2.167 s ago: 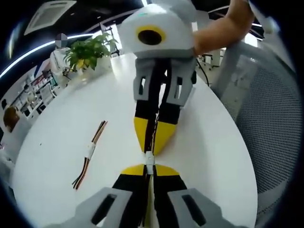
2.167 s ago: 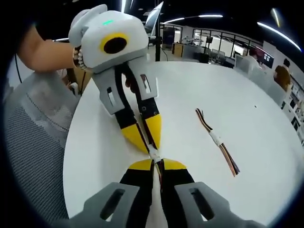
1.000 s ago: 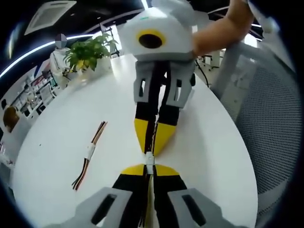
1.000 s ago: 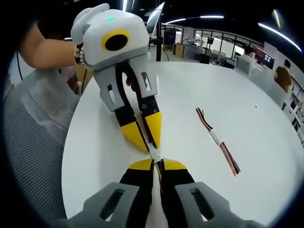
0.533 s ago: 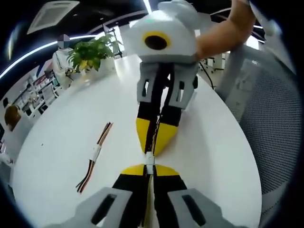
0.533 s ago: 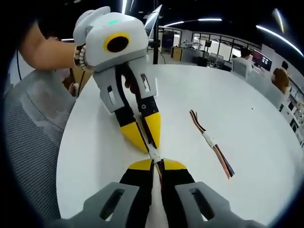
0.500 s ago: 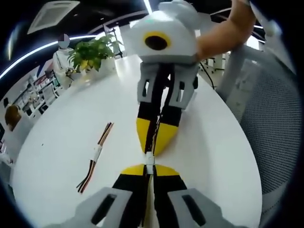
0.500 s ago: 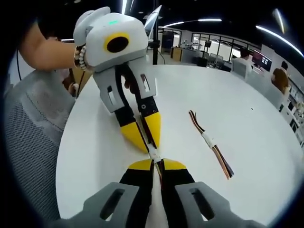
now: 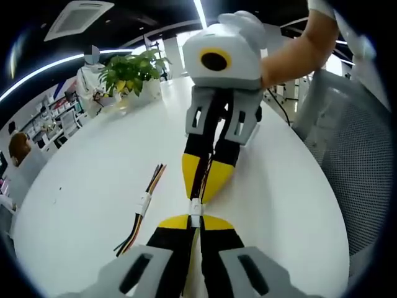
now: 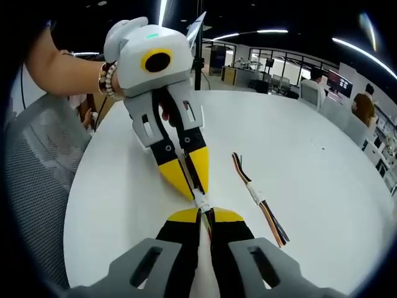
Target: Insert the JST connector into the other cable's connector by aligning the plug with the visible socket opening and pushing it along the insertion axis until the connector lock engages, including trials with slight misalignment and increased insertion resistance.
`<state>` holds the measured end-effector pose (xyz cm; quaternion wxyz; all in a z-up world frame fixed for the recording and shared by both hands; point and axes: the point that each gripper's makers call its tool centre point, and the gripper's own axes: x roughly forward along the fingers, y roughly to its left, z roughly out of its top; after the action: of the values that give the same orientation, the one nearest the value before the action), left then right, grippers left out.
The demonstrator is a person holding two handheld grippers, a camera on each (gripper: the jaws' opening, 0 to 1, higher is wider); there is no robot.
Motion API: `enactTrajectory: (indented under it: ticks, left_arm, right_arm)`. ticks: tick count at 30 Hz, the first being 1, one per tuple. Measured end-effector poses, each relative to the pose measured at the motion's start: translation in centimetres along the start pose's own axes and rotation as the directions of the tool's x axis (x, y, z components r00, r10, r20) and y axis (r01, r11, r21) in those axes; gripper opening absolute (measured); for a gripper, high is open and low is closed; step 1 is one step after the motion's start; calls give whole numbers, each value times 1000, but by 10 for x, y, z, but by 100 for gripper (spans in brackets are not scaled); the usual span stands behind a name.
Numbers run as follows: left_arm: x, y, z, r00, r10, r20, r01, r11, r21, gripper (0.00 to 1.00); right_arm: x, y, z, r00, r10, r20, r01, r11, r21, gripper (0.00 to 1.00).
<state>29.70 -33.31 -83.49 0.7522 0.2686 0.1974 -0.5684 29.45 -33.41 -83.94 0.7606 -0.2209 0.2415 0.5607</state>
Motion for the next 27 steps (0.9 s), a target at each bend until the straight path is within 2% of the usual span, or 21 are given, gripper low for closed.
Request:
enactTrajectory:
  ticks: [9,23,27]
  left_arm:
    - [6,16,2,1000,0,10,0,1000,5,0]
    - [15,29,-7,1000,10,-3,-10,1000,-26,0]
    - [15,30,-7,1000,13,-4,-13,1000,-25,0]
  right_arm:
    - [3,-18,0,1000,-22,23,21,1000,17,3]
    - [14,-32,-7,999,-29,29,28,999,35,3]
    - [15,-32,-7,999,-30,28,30,1000,-1,3]
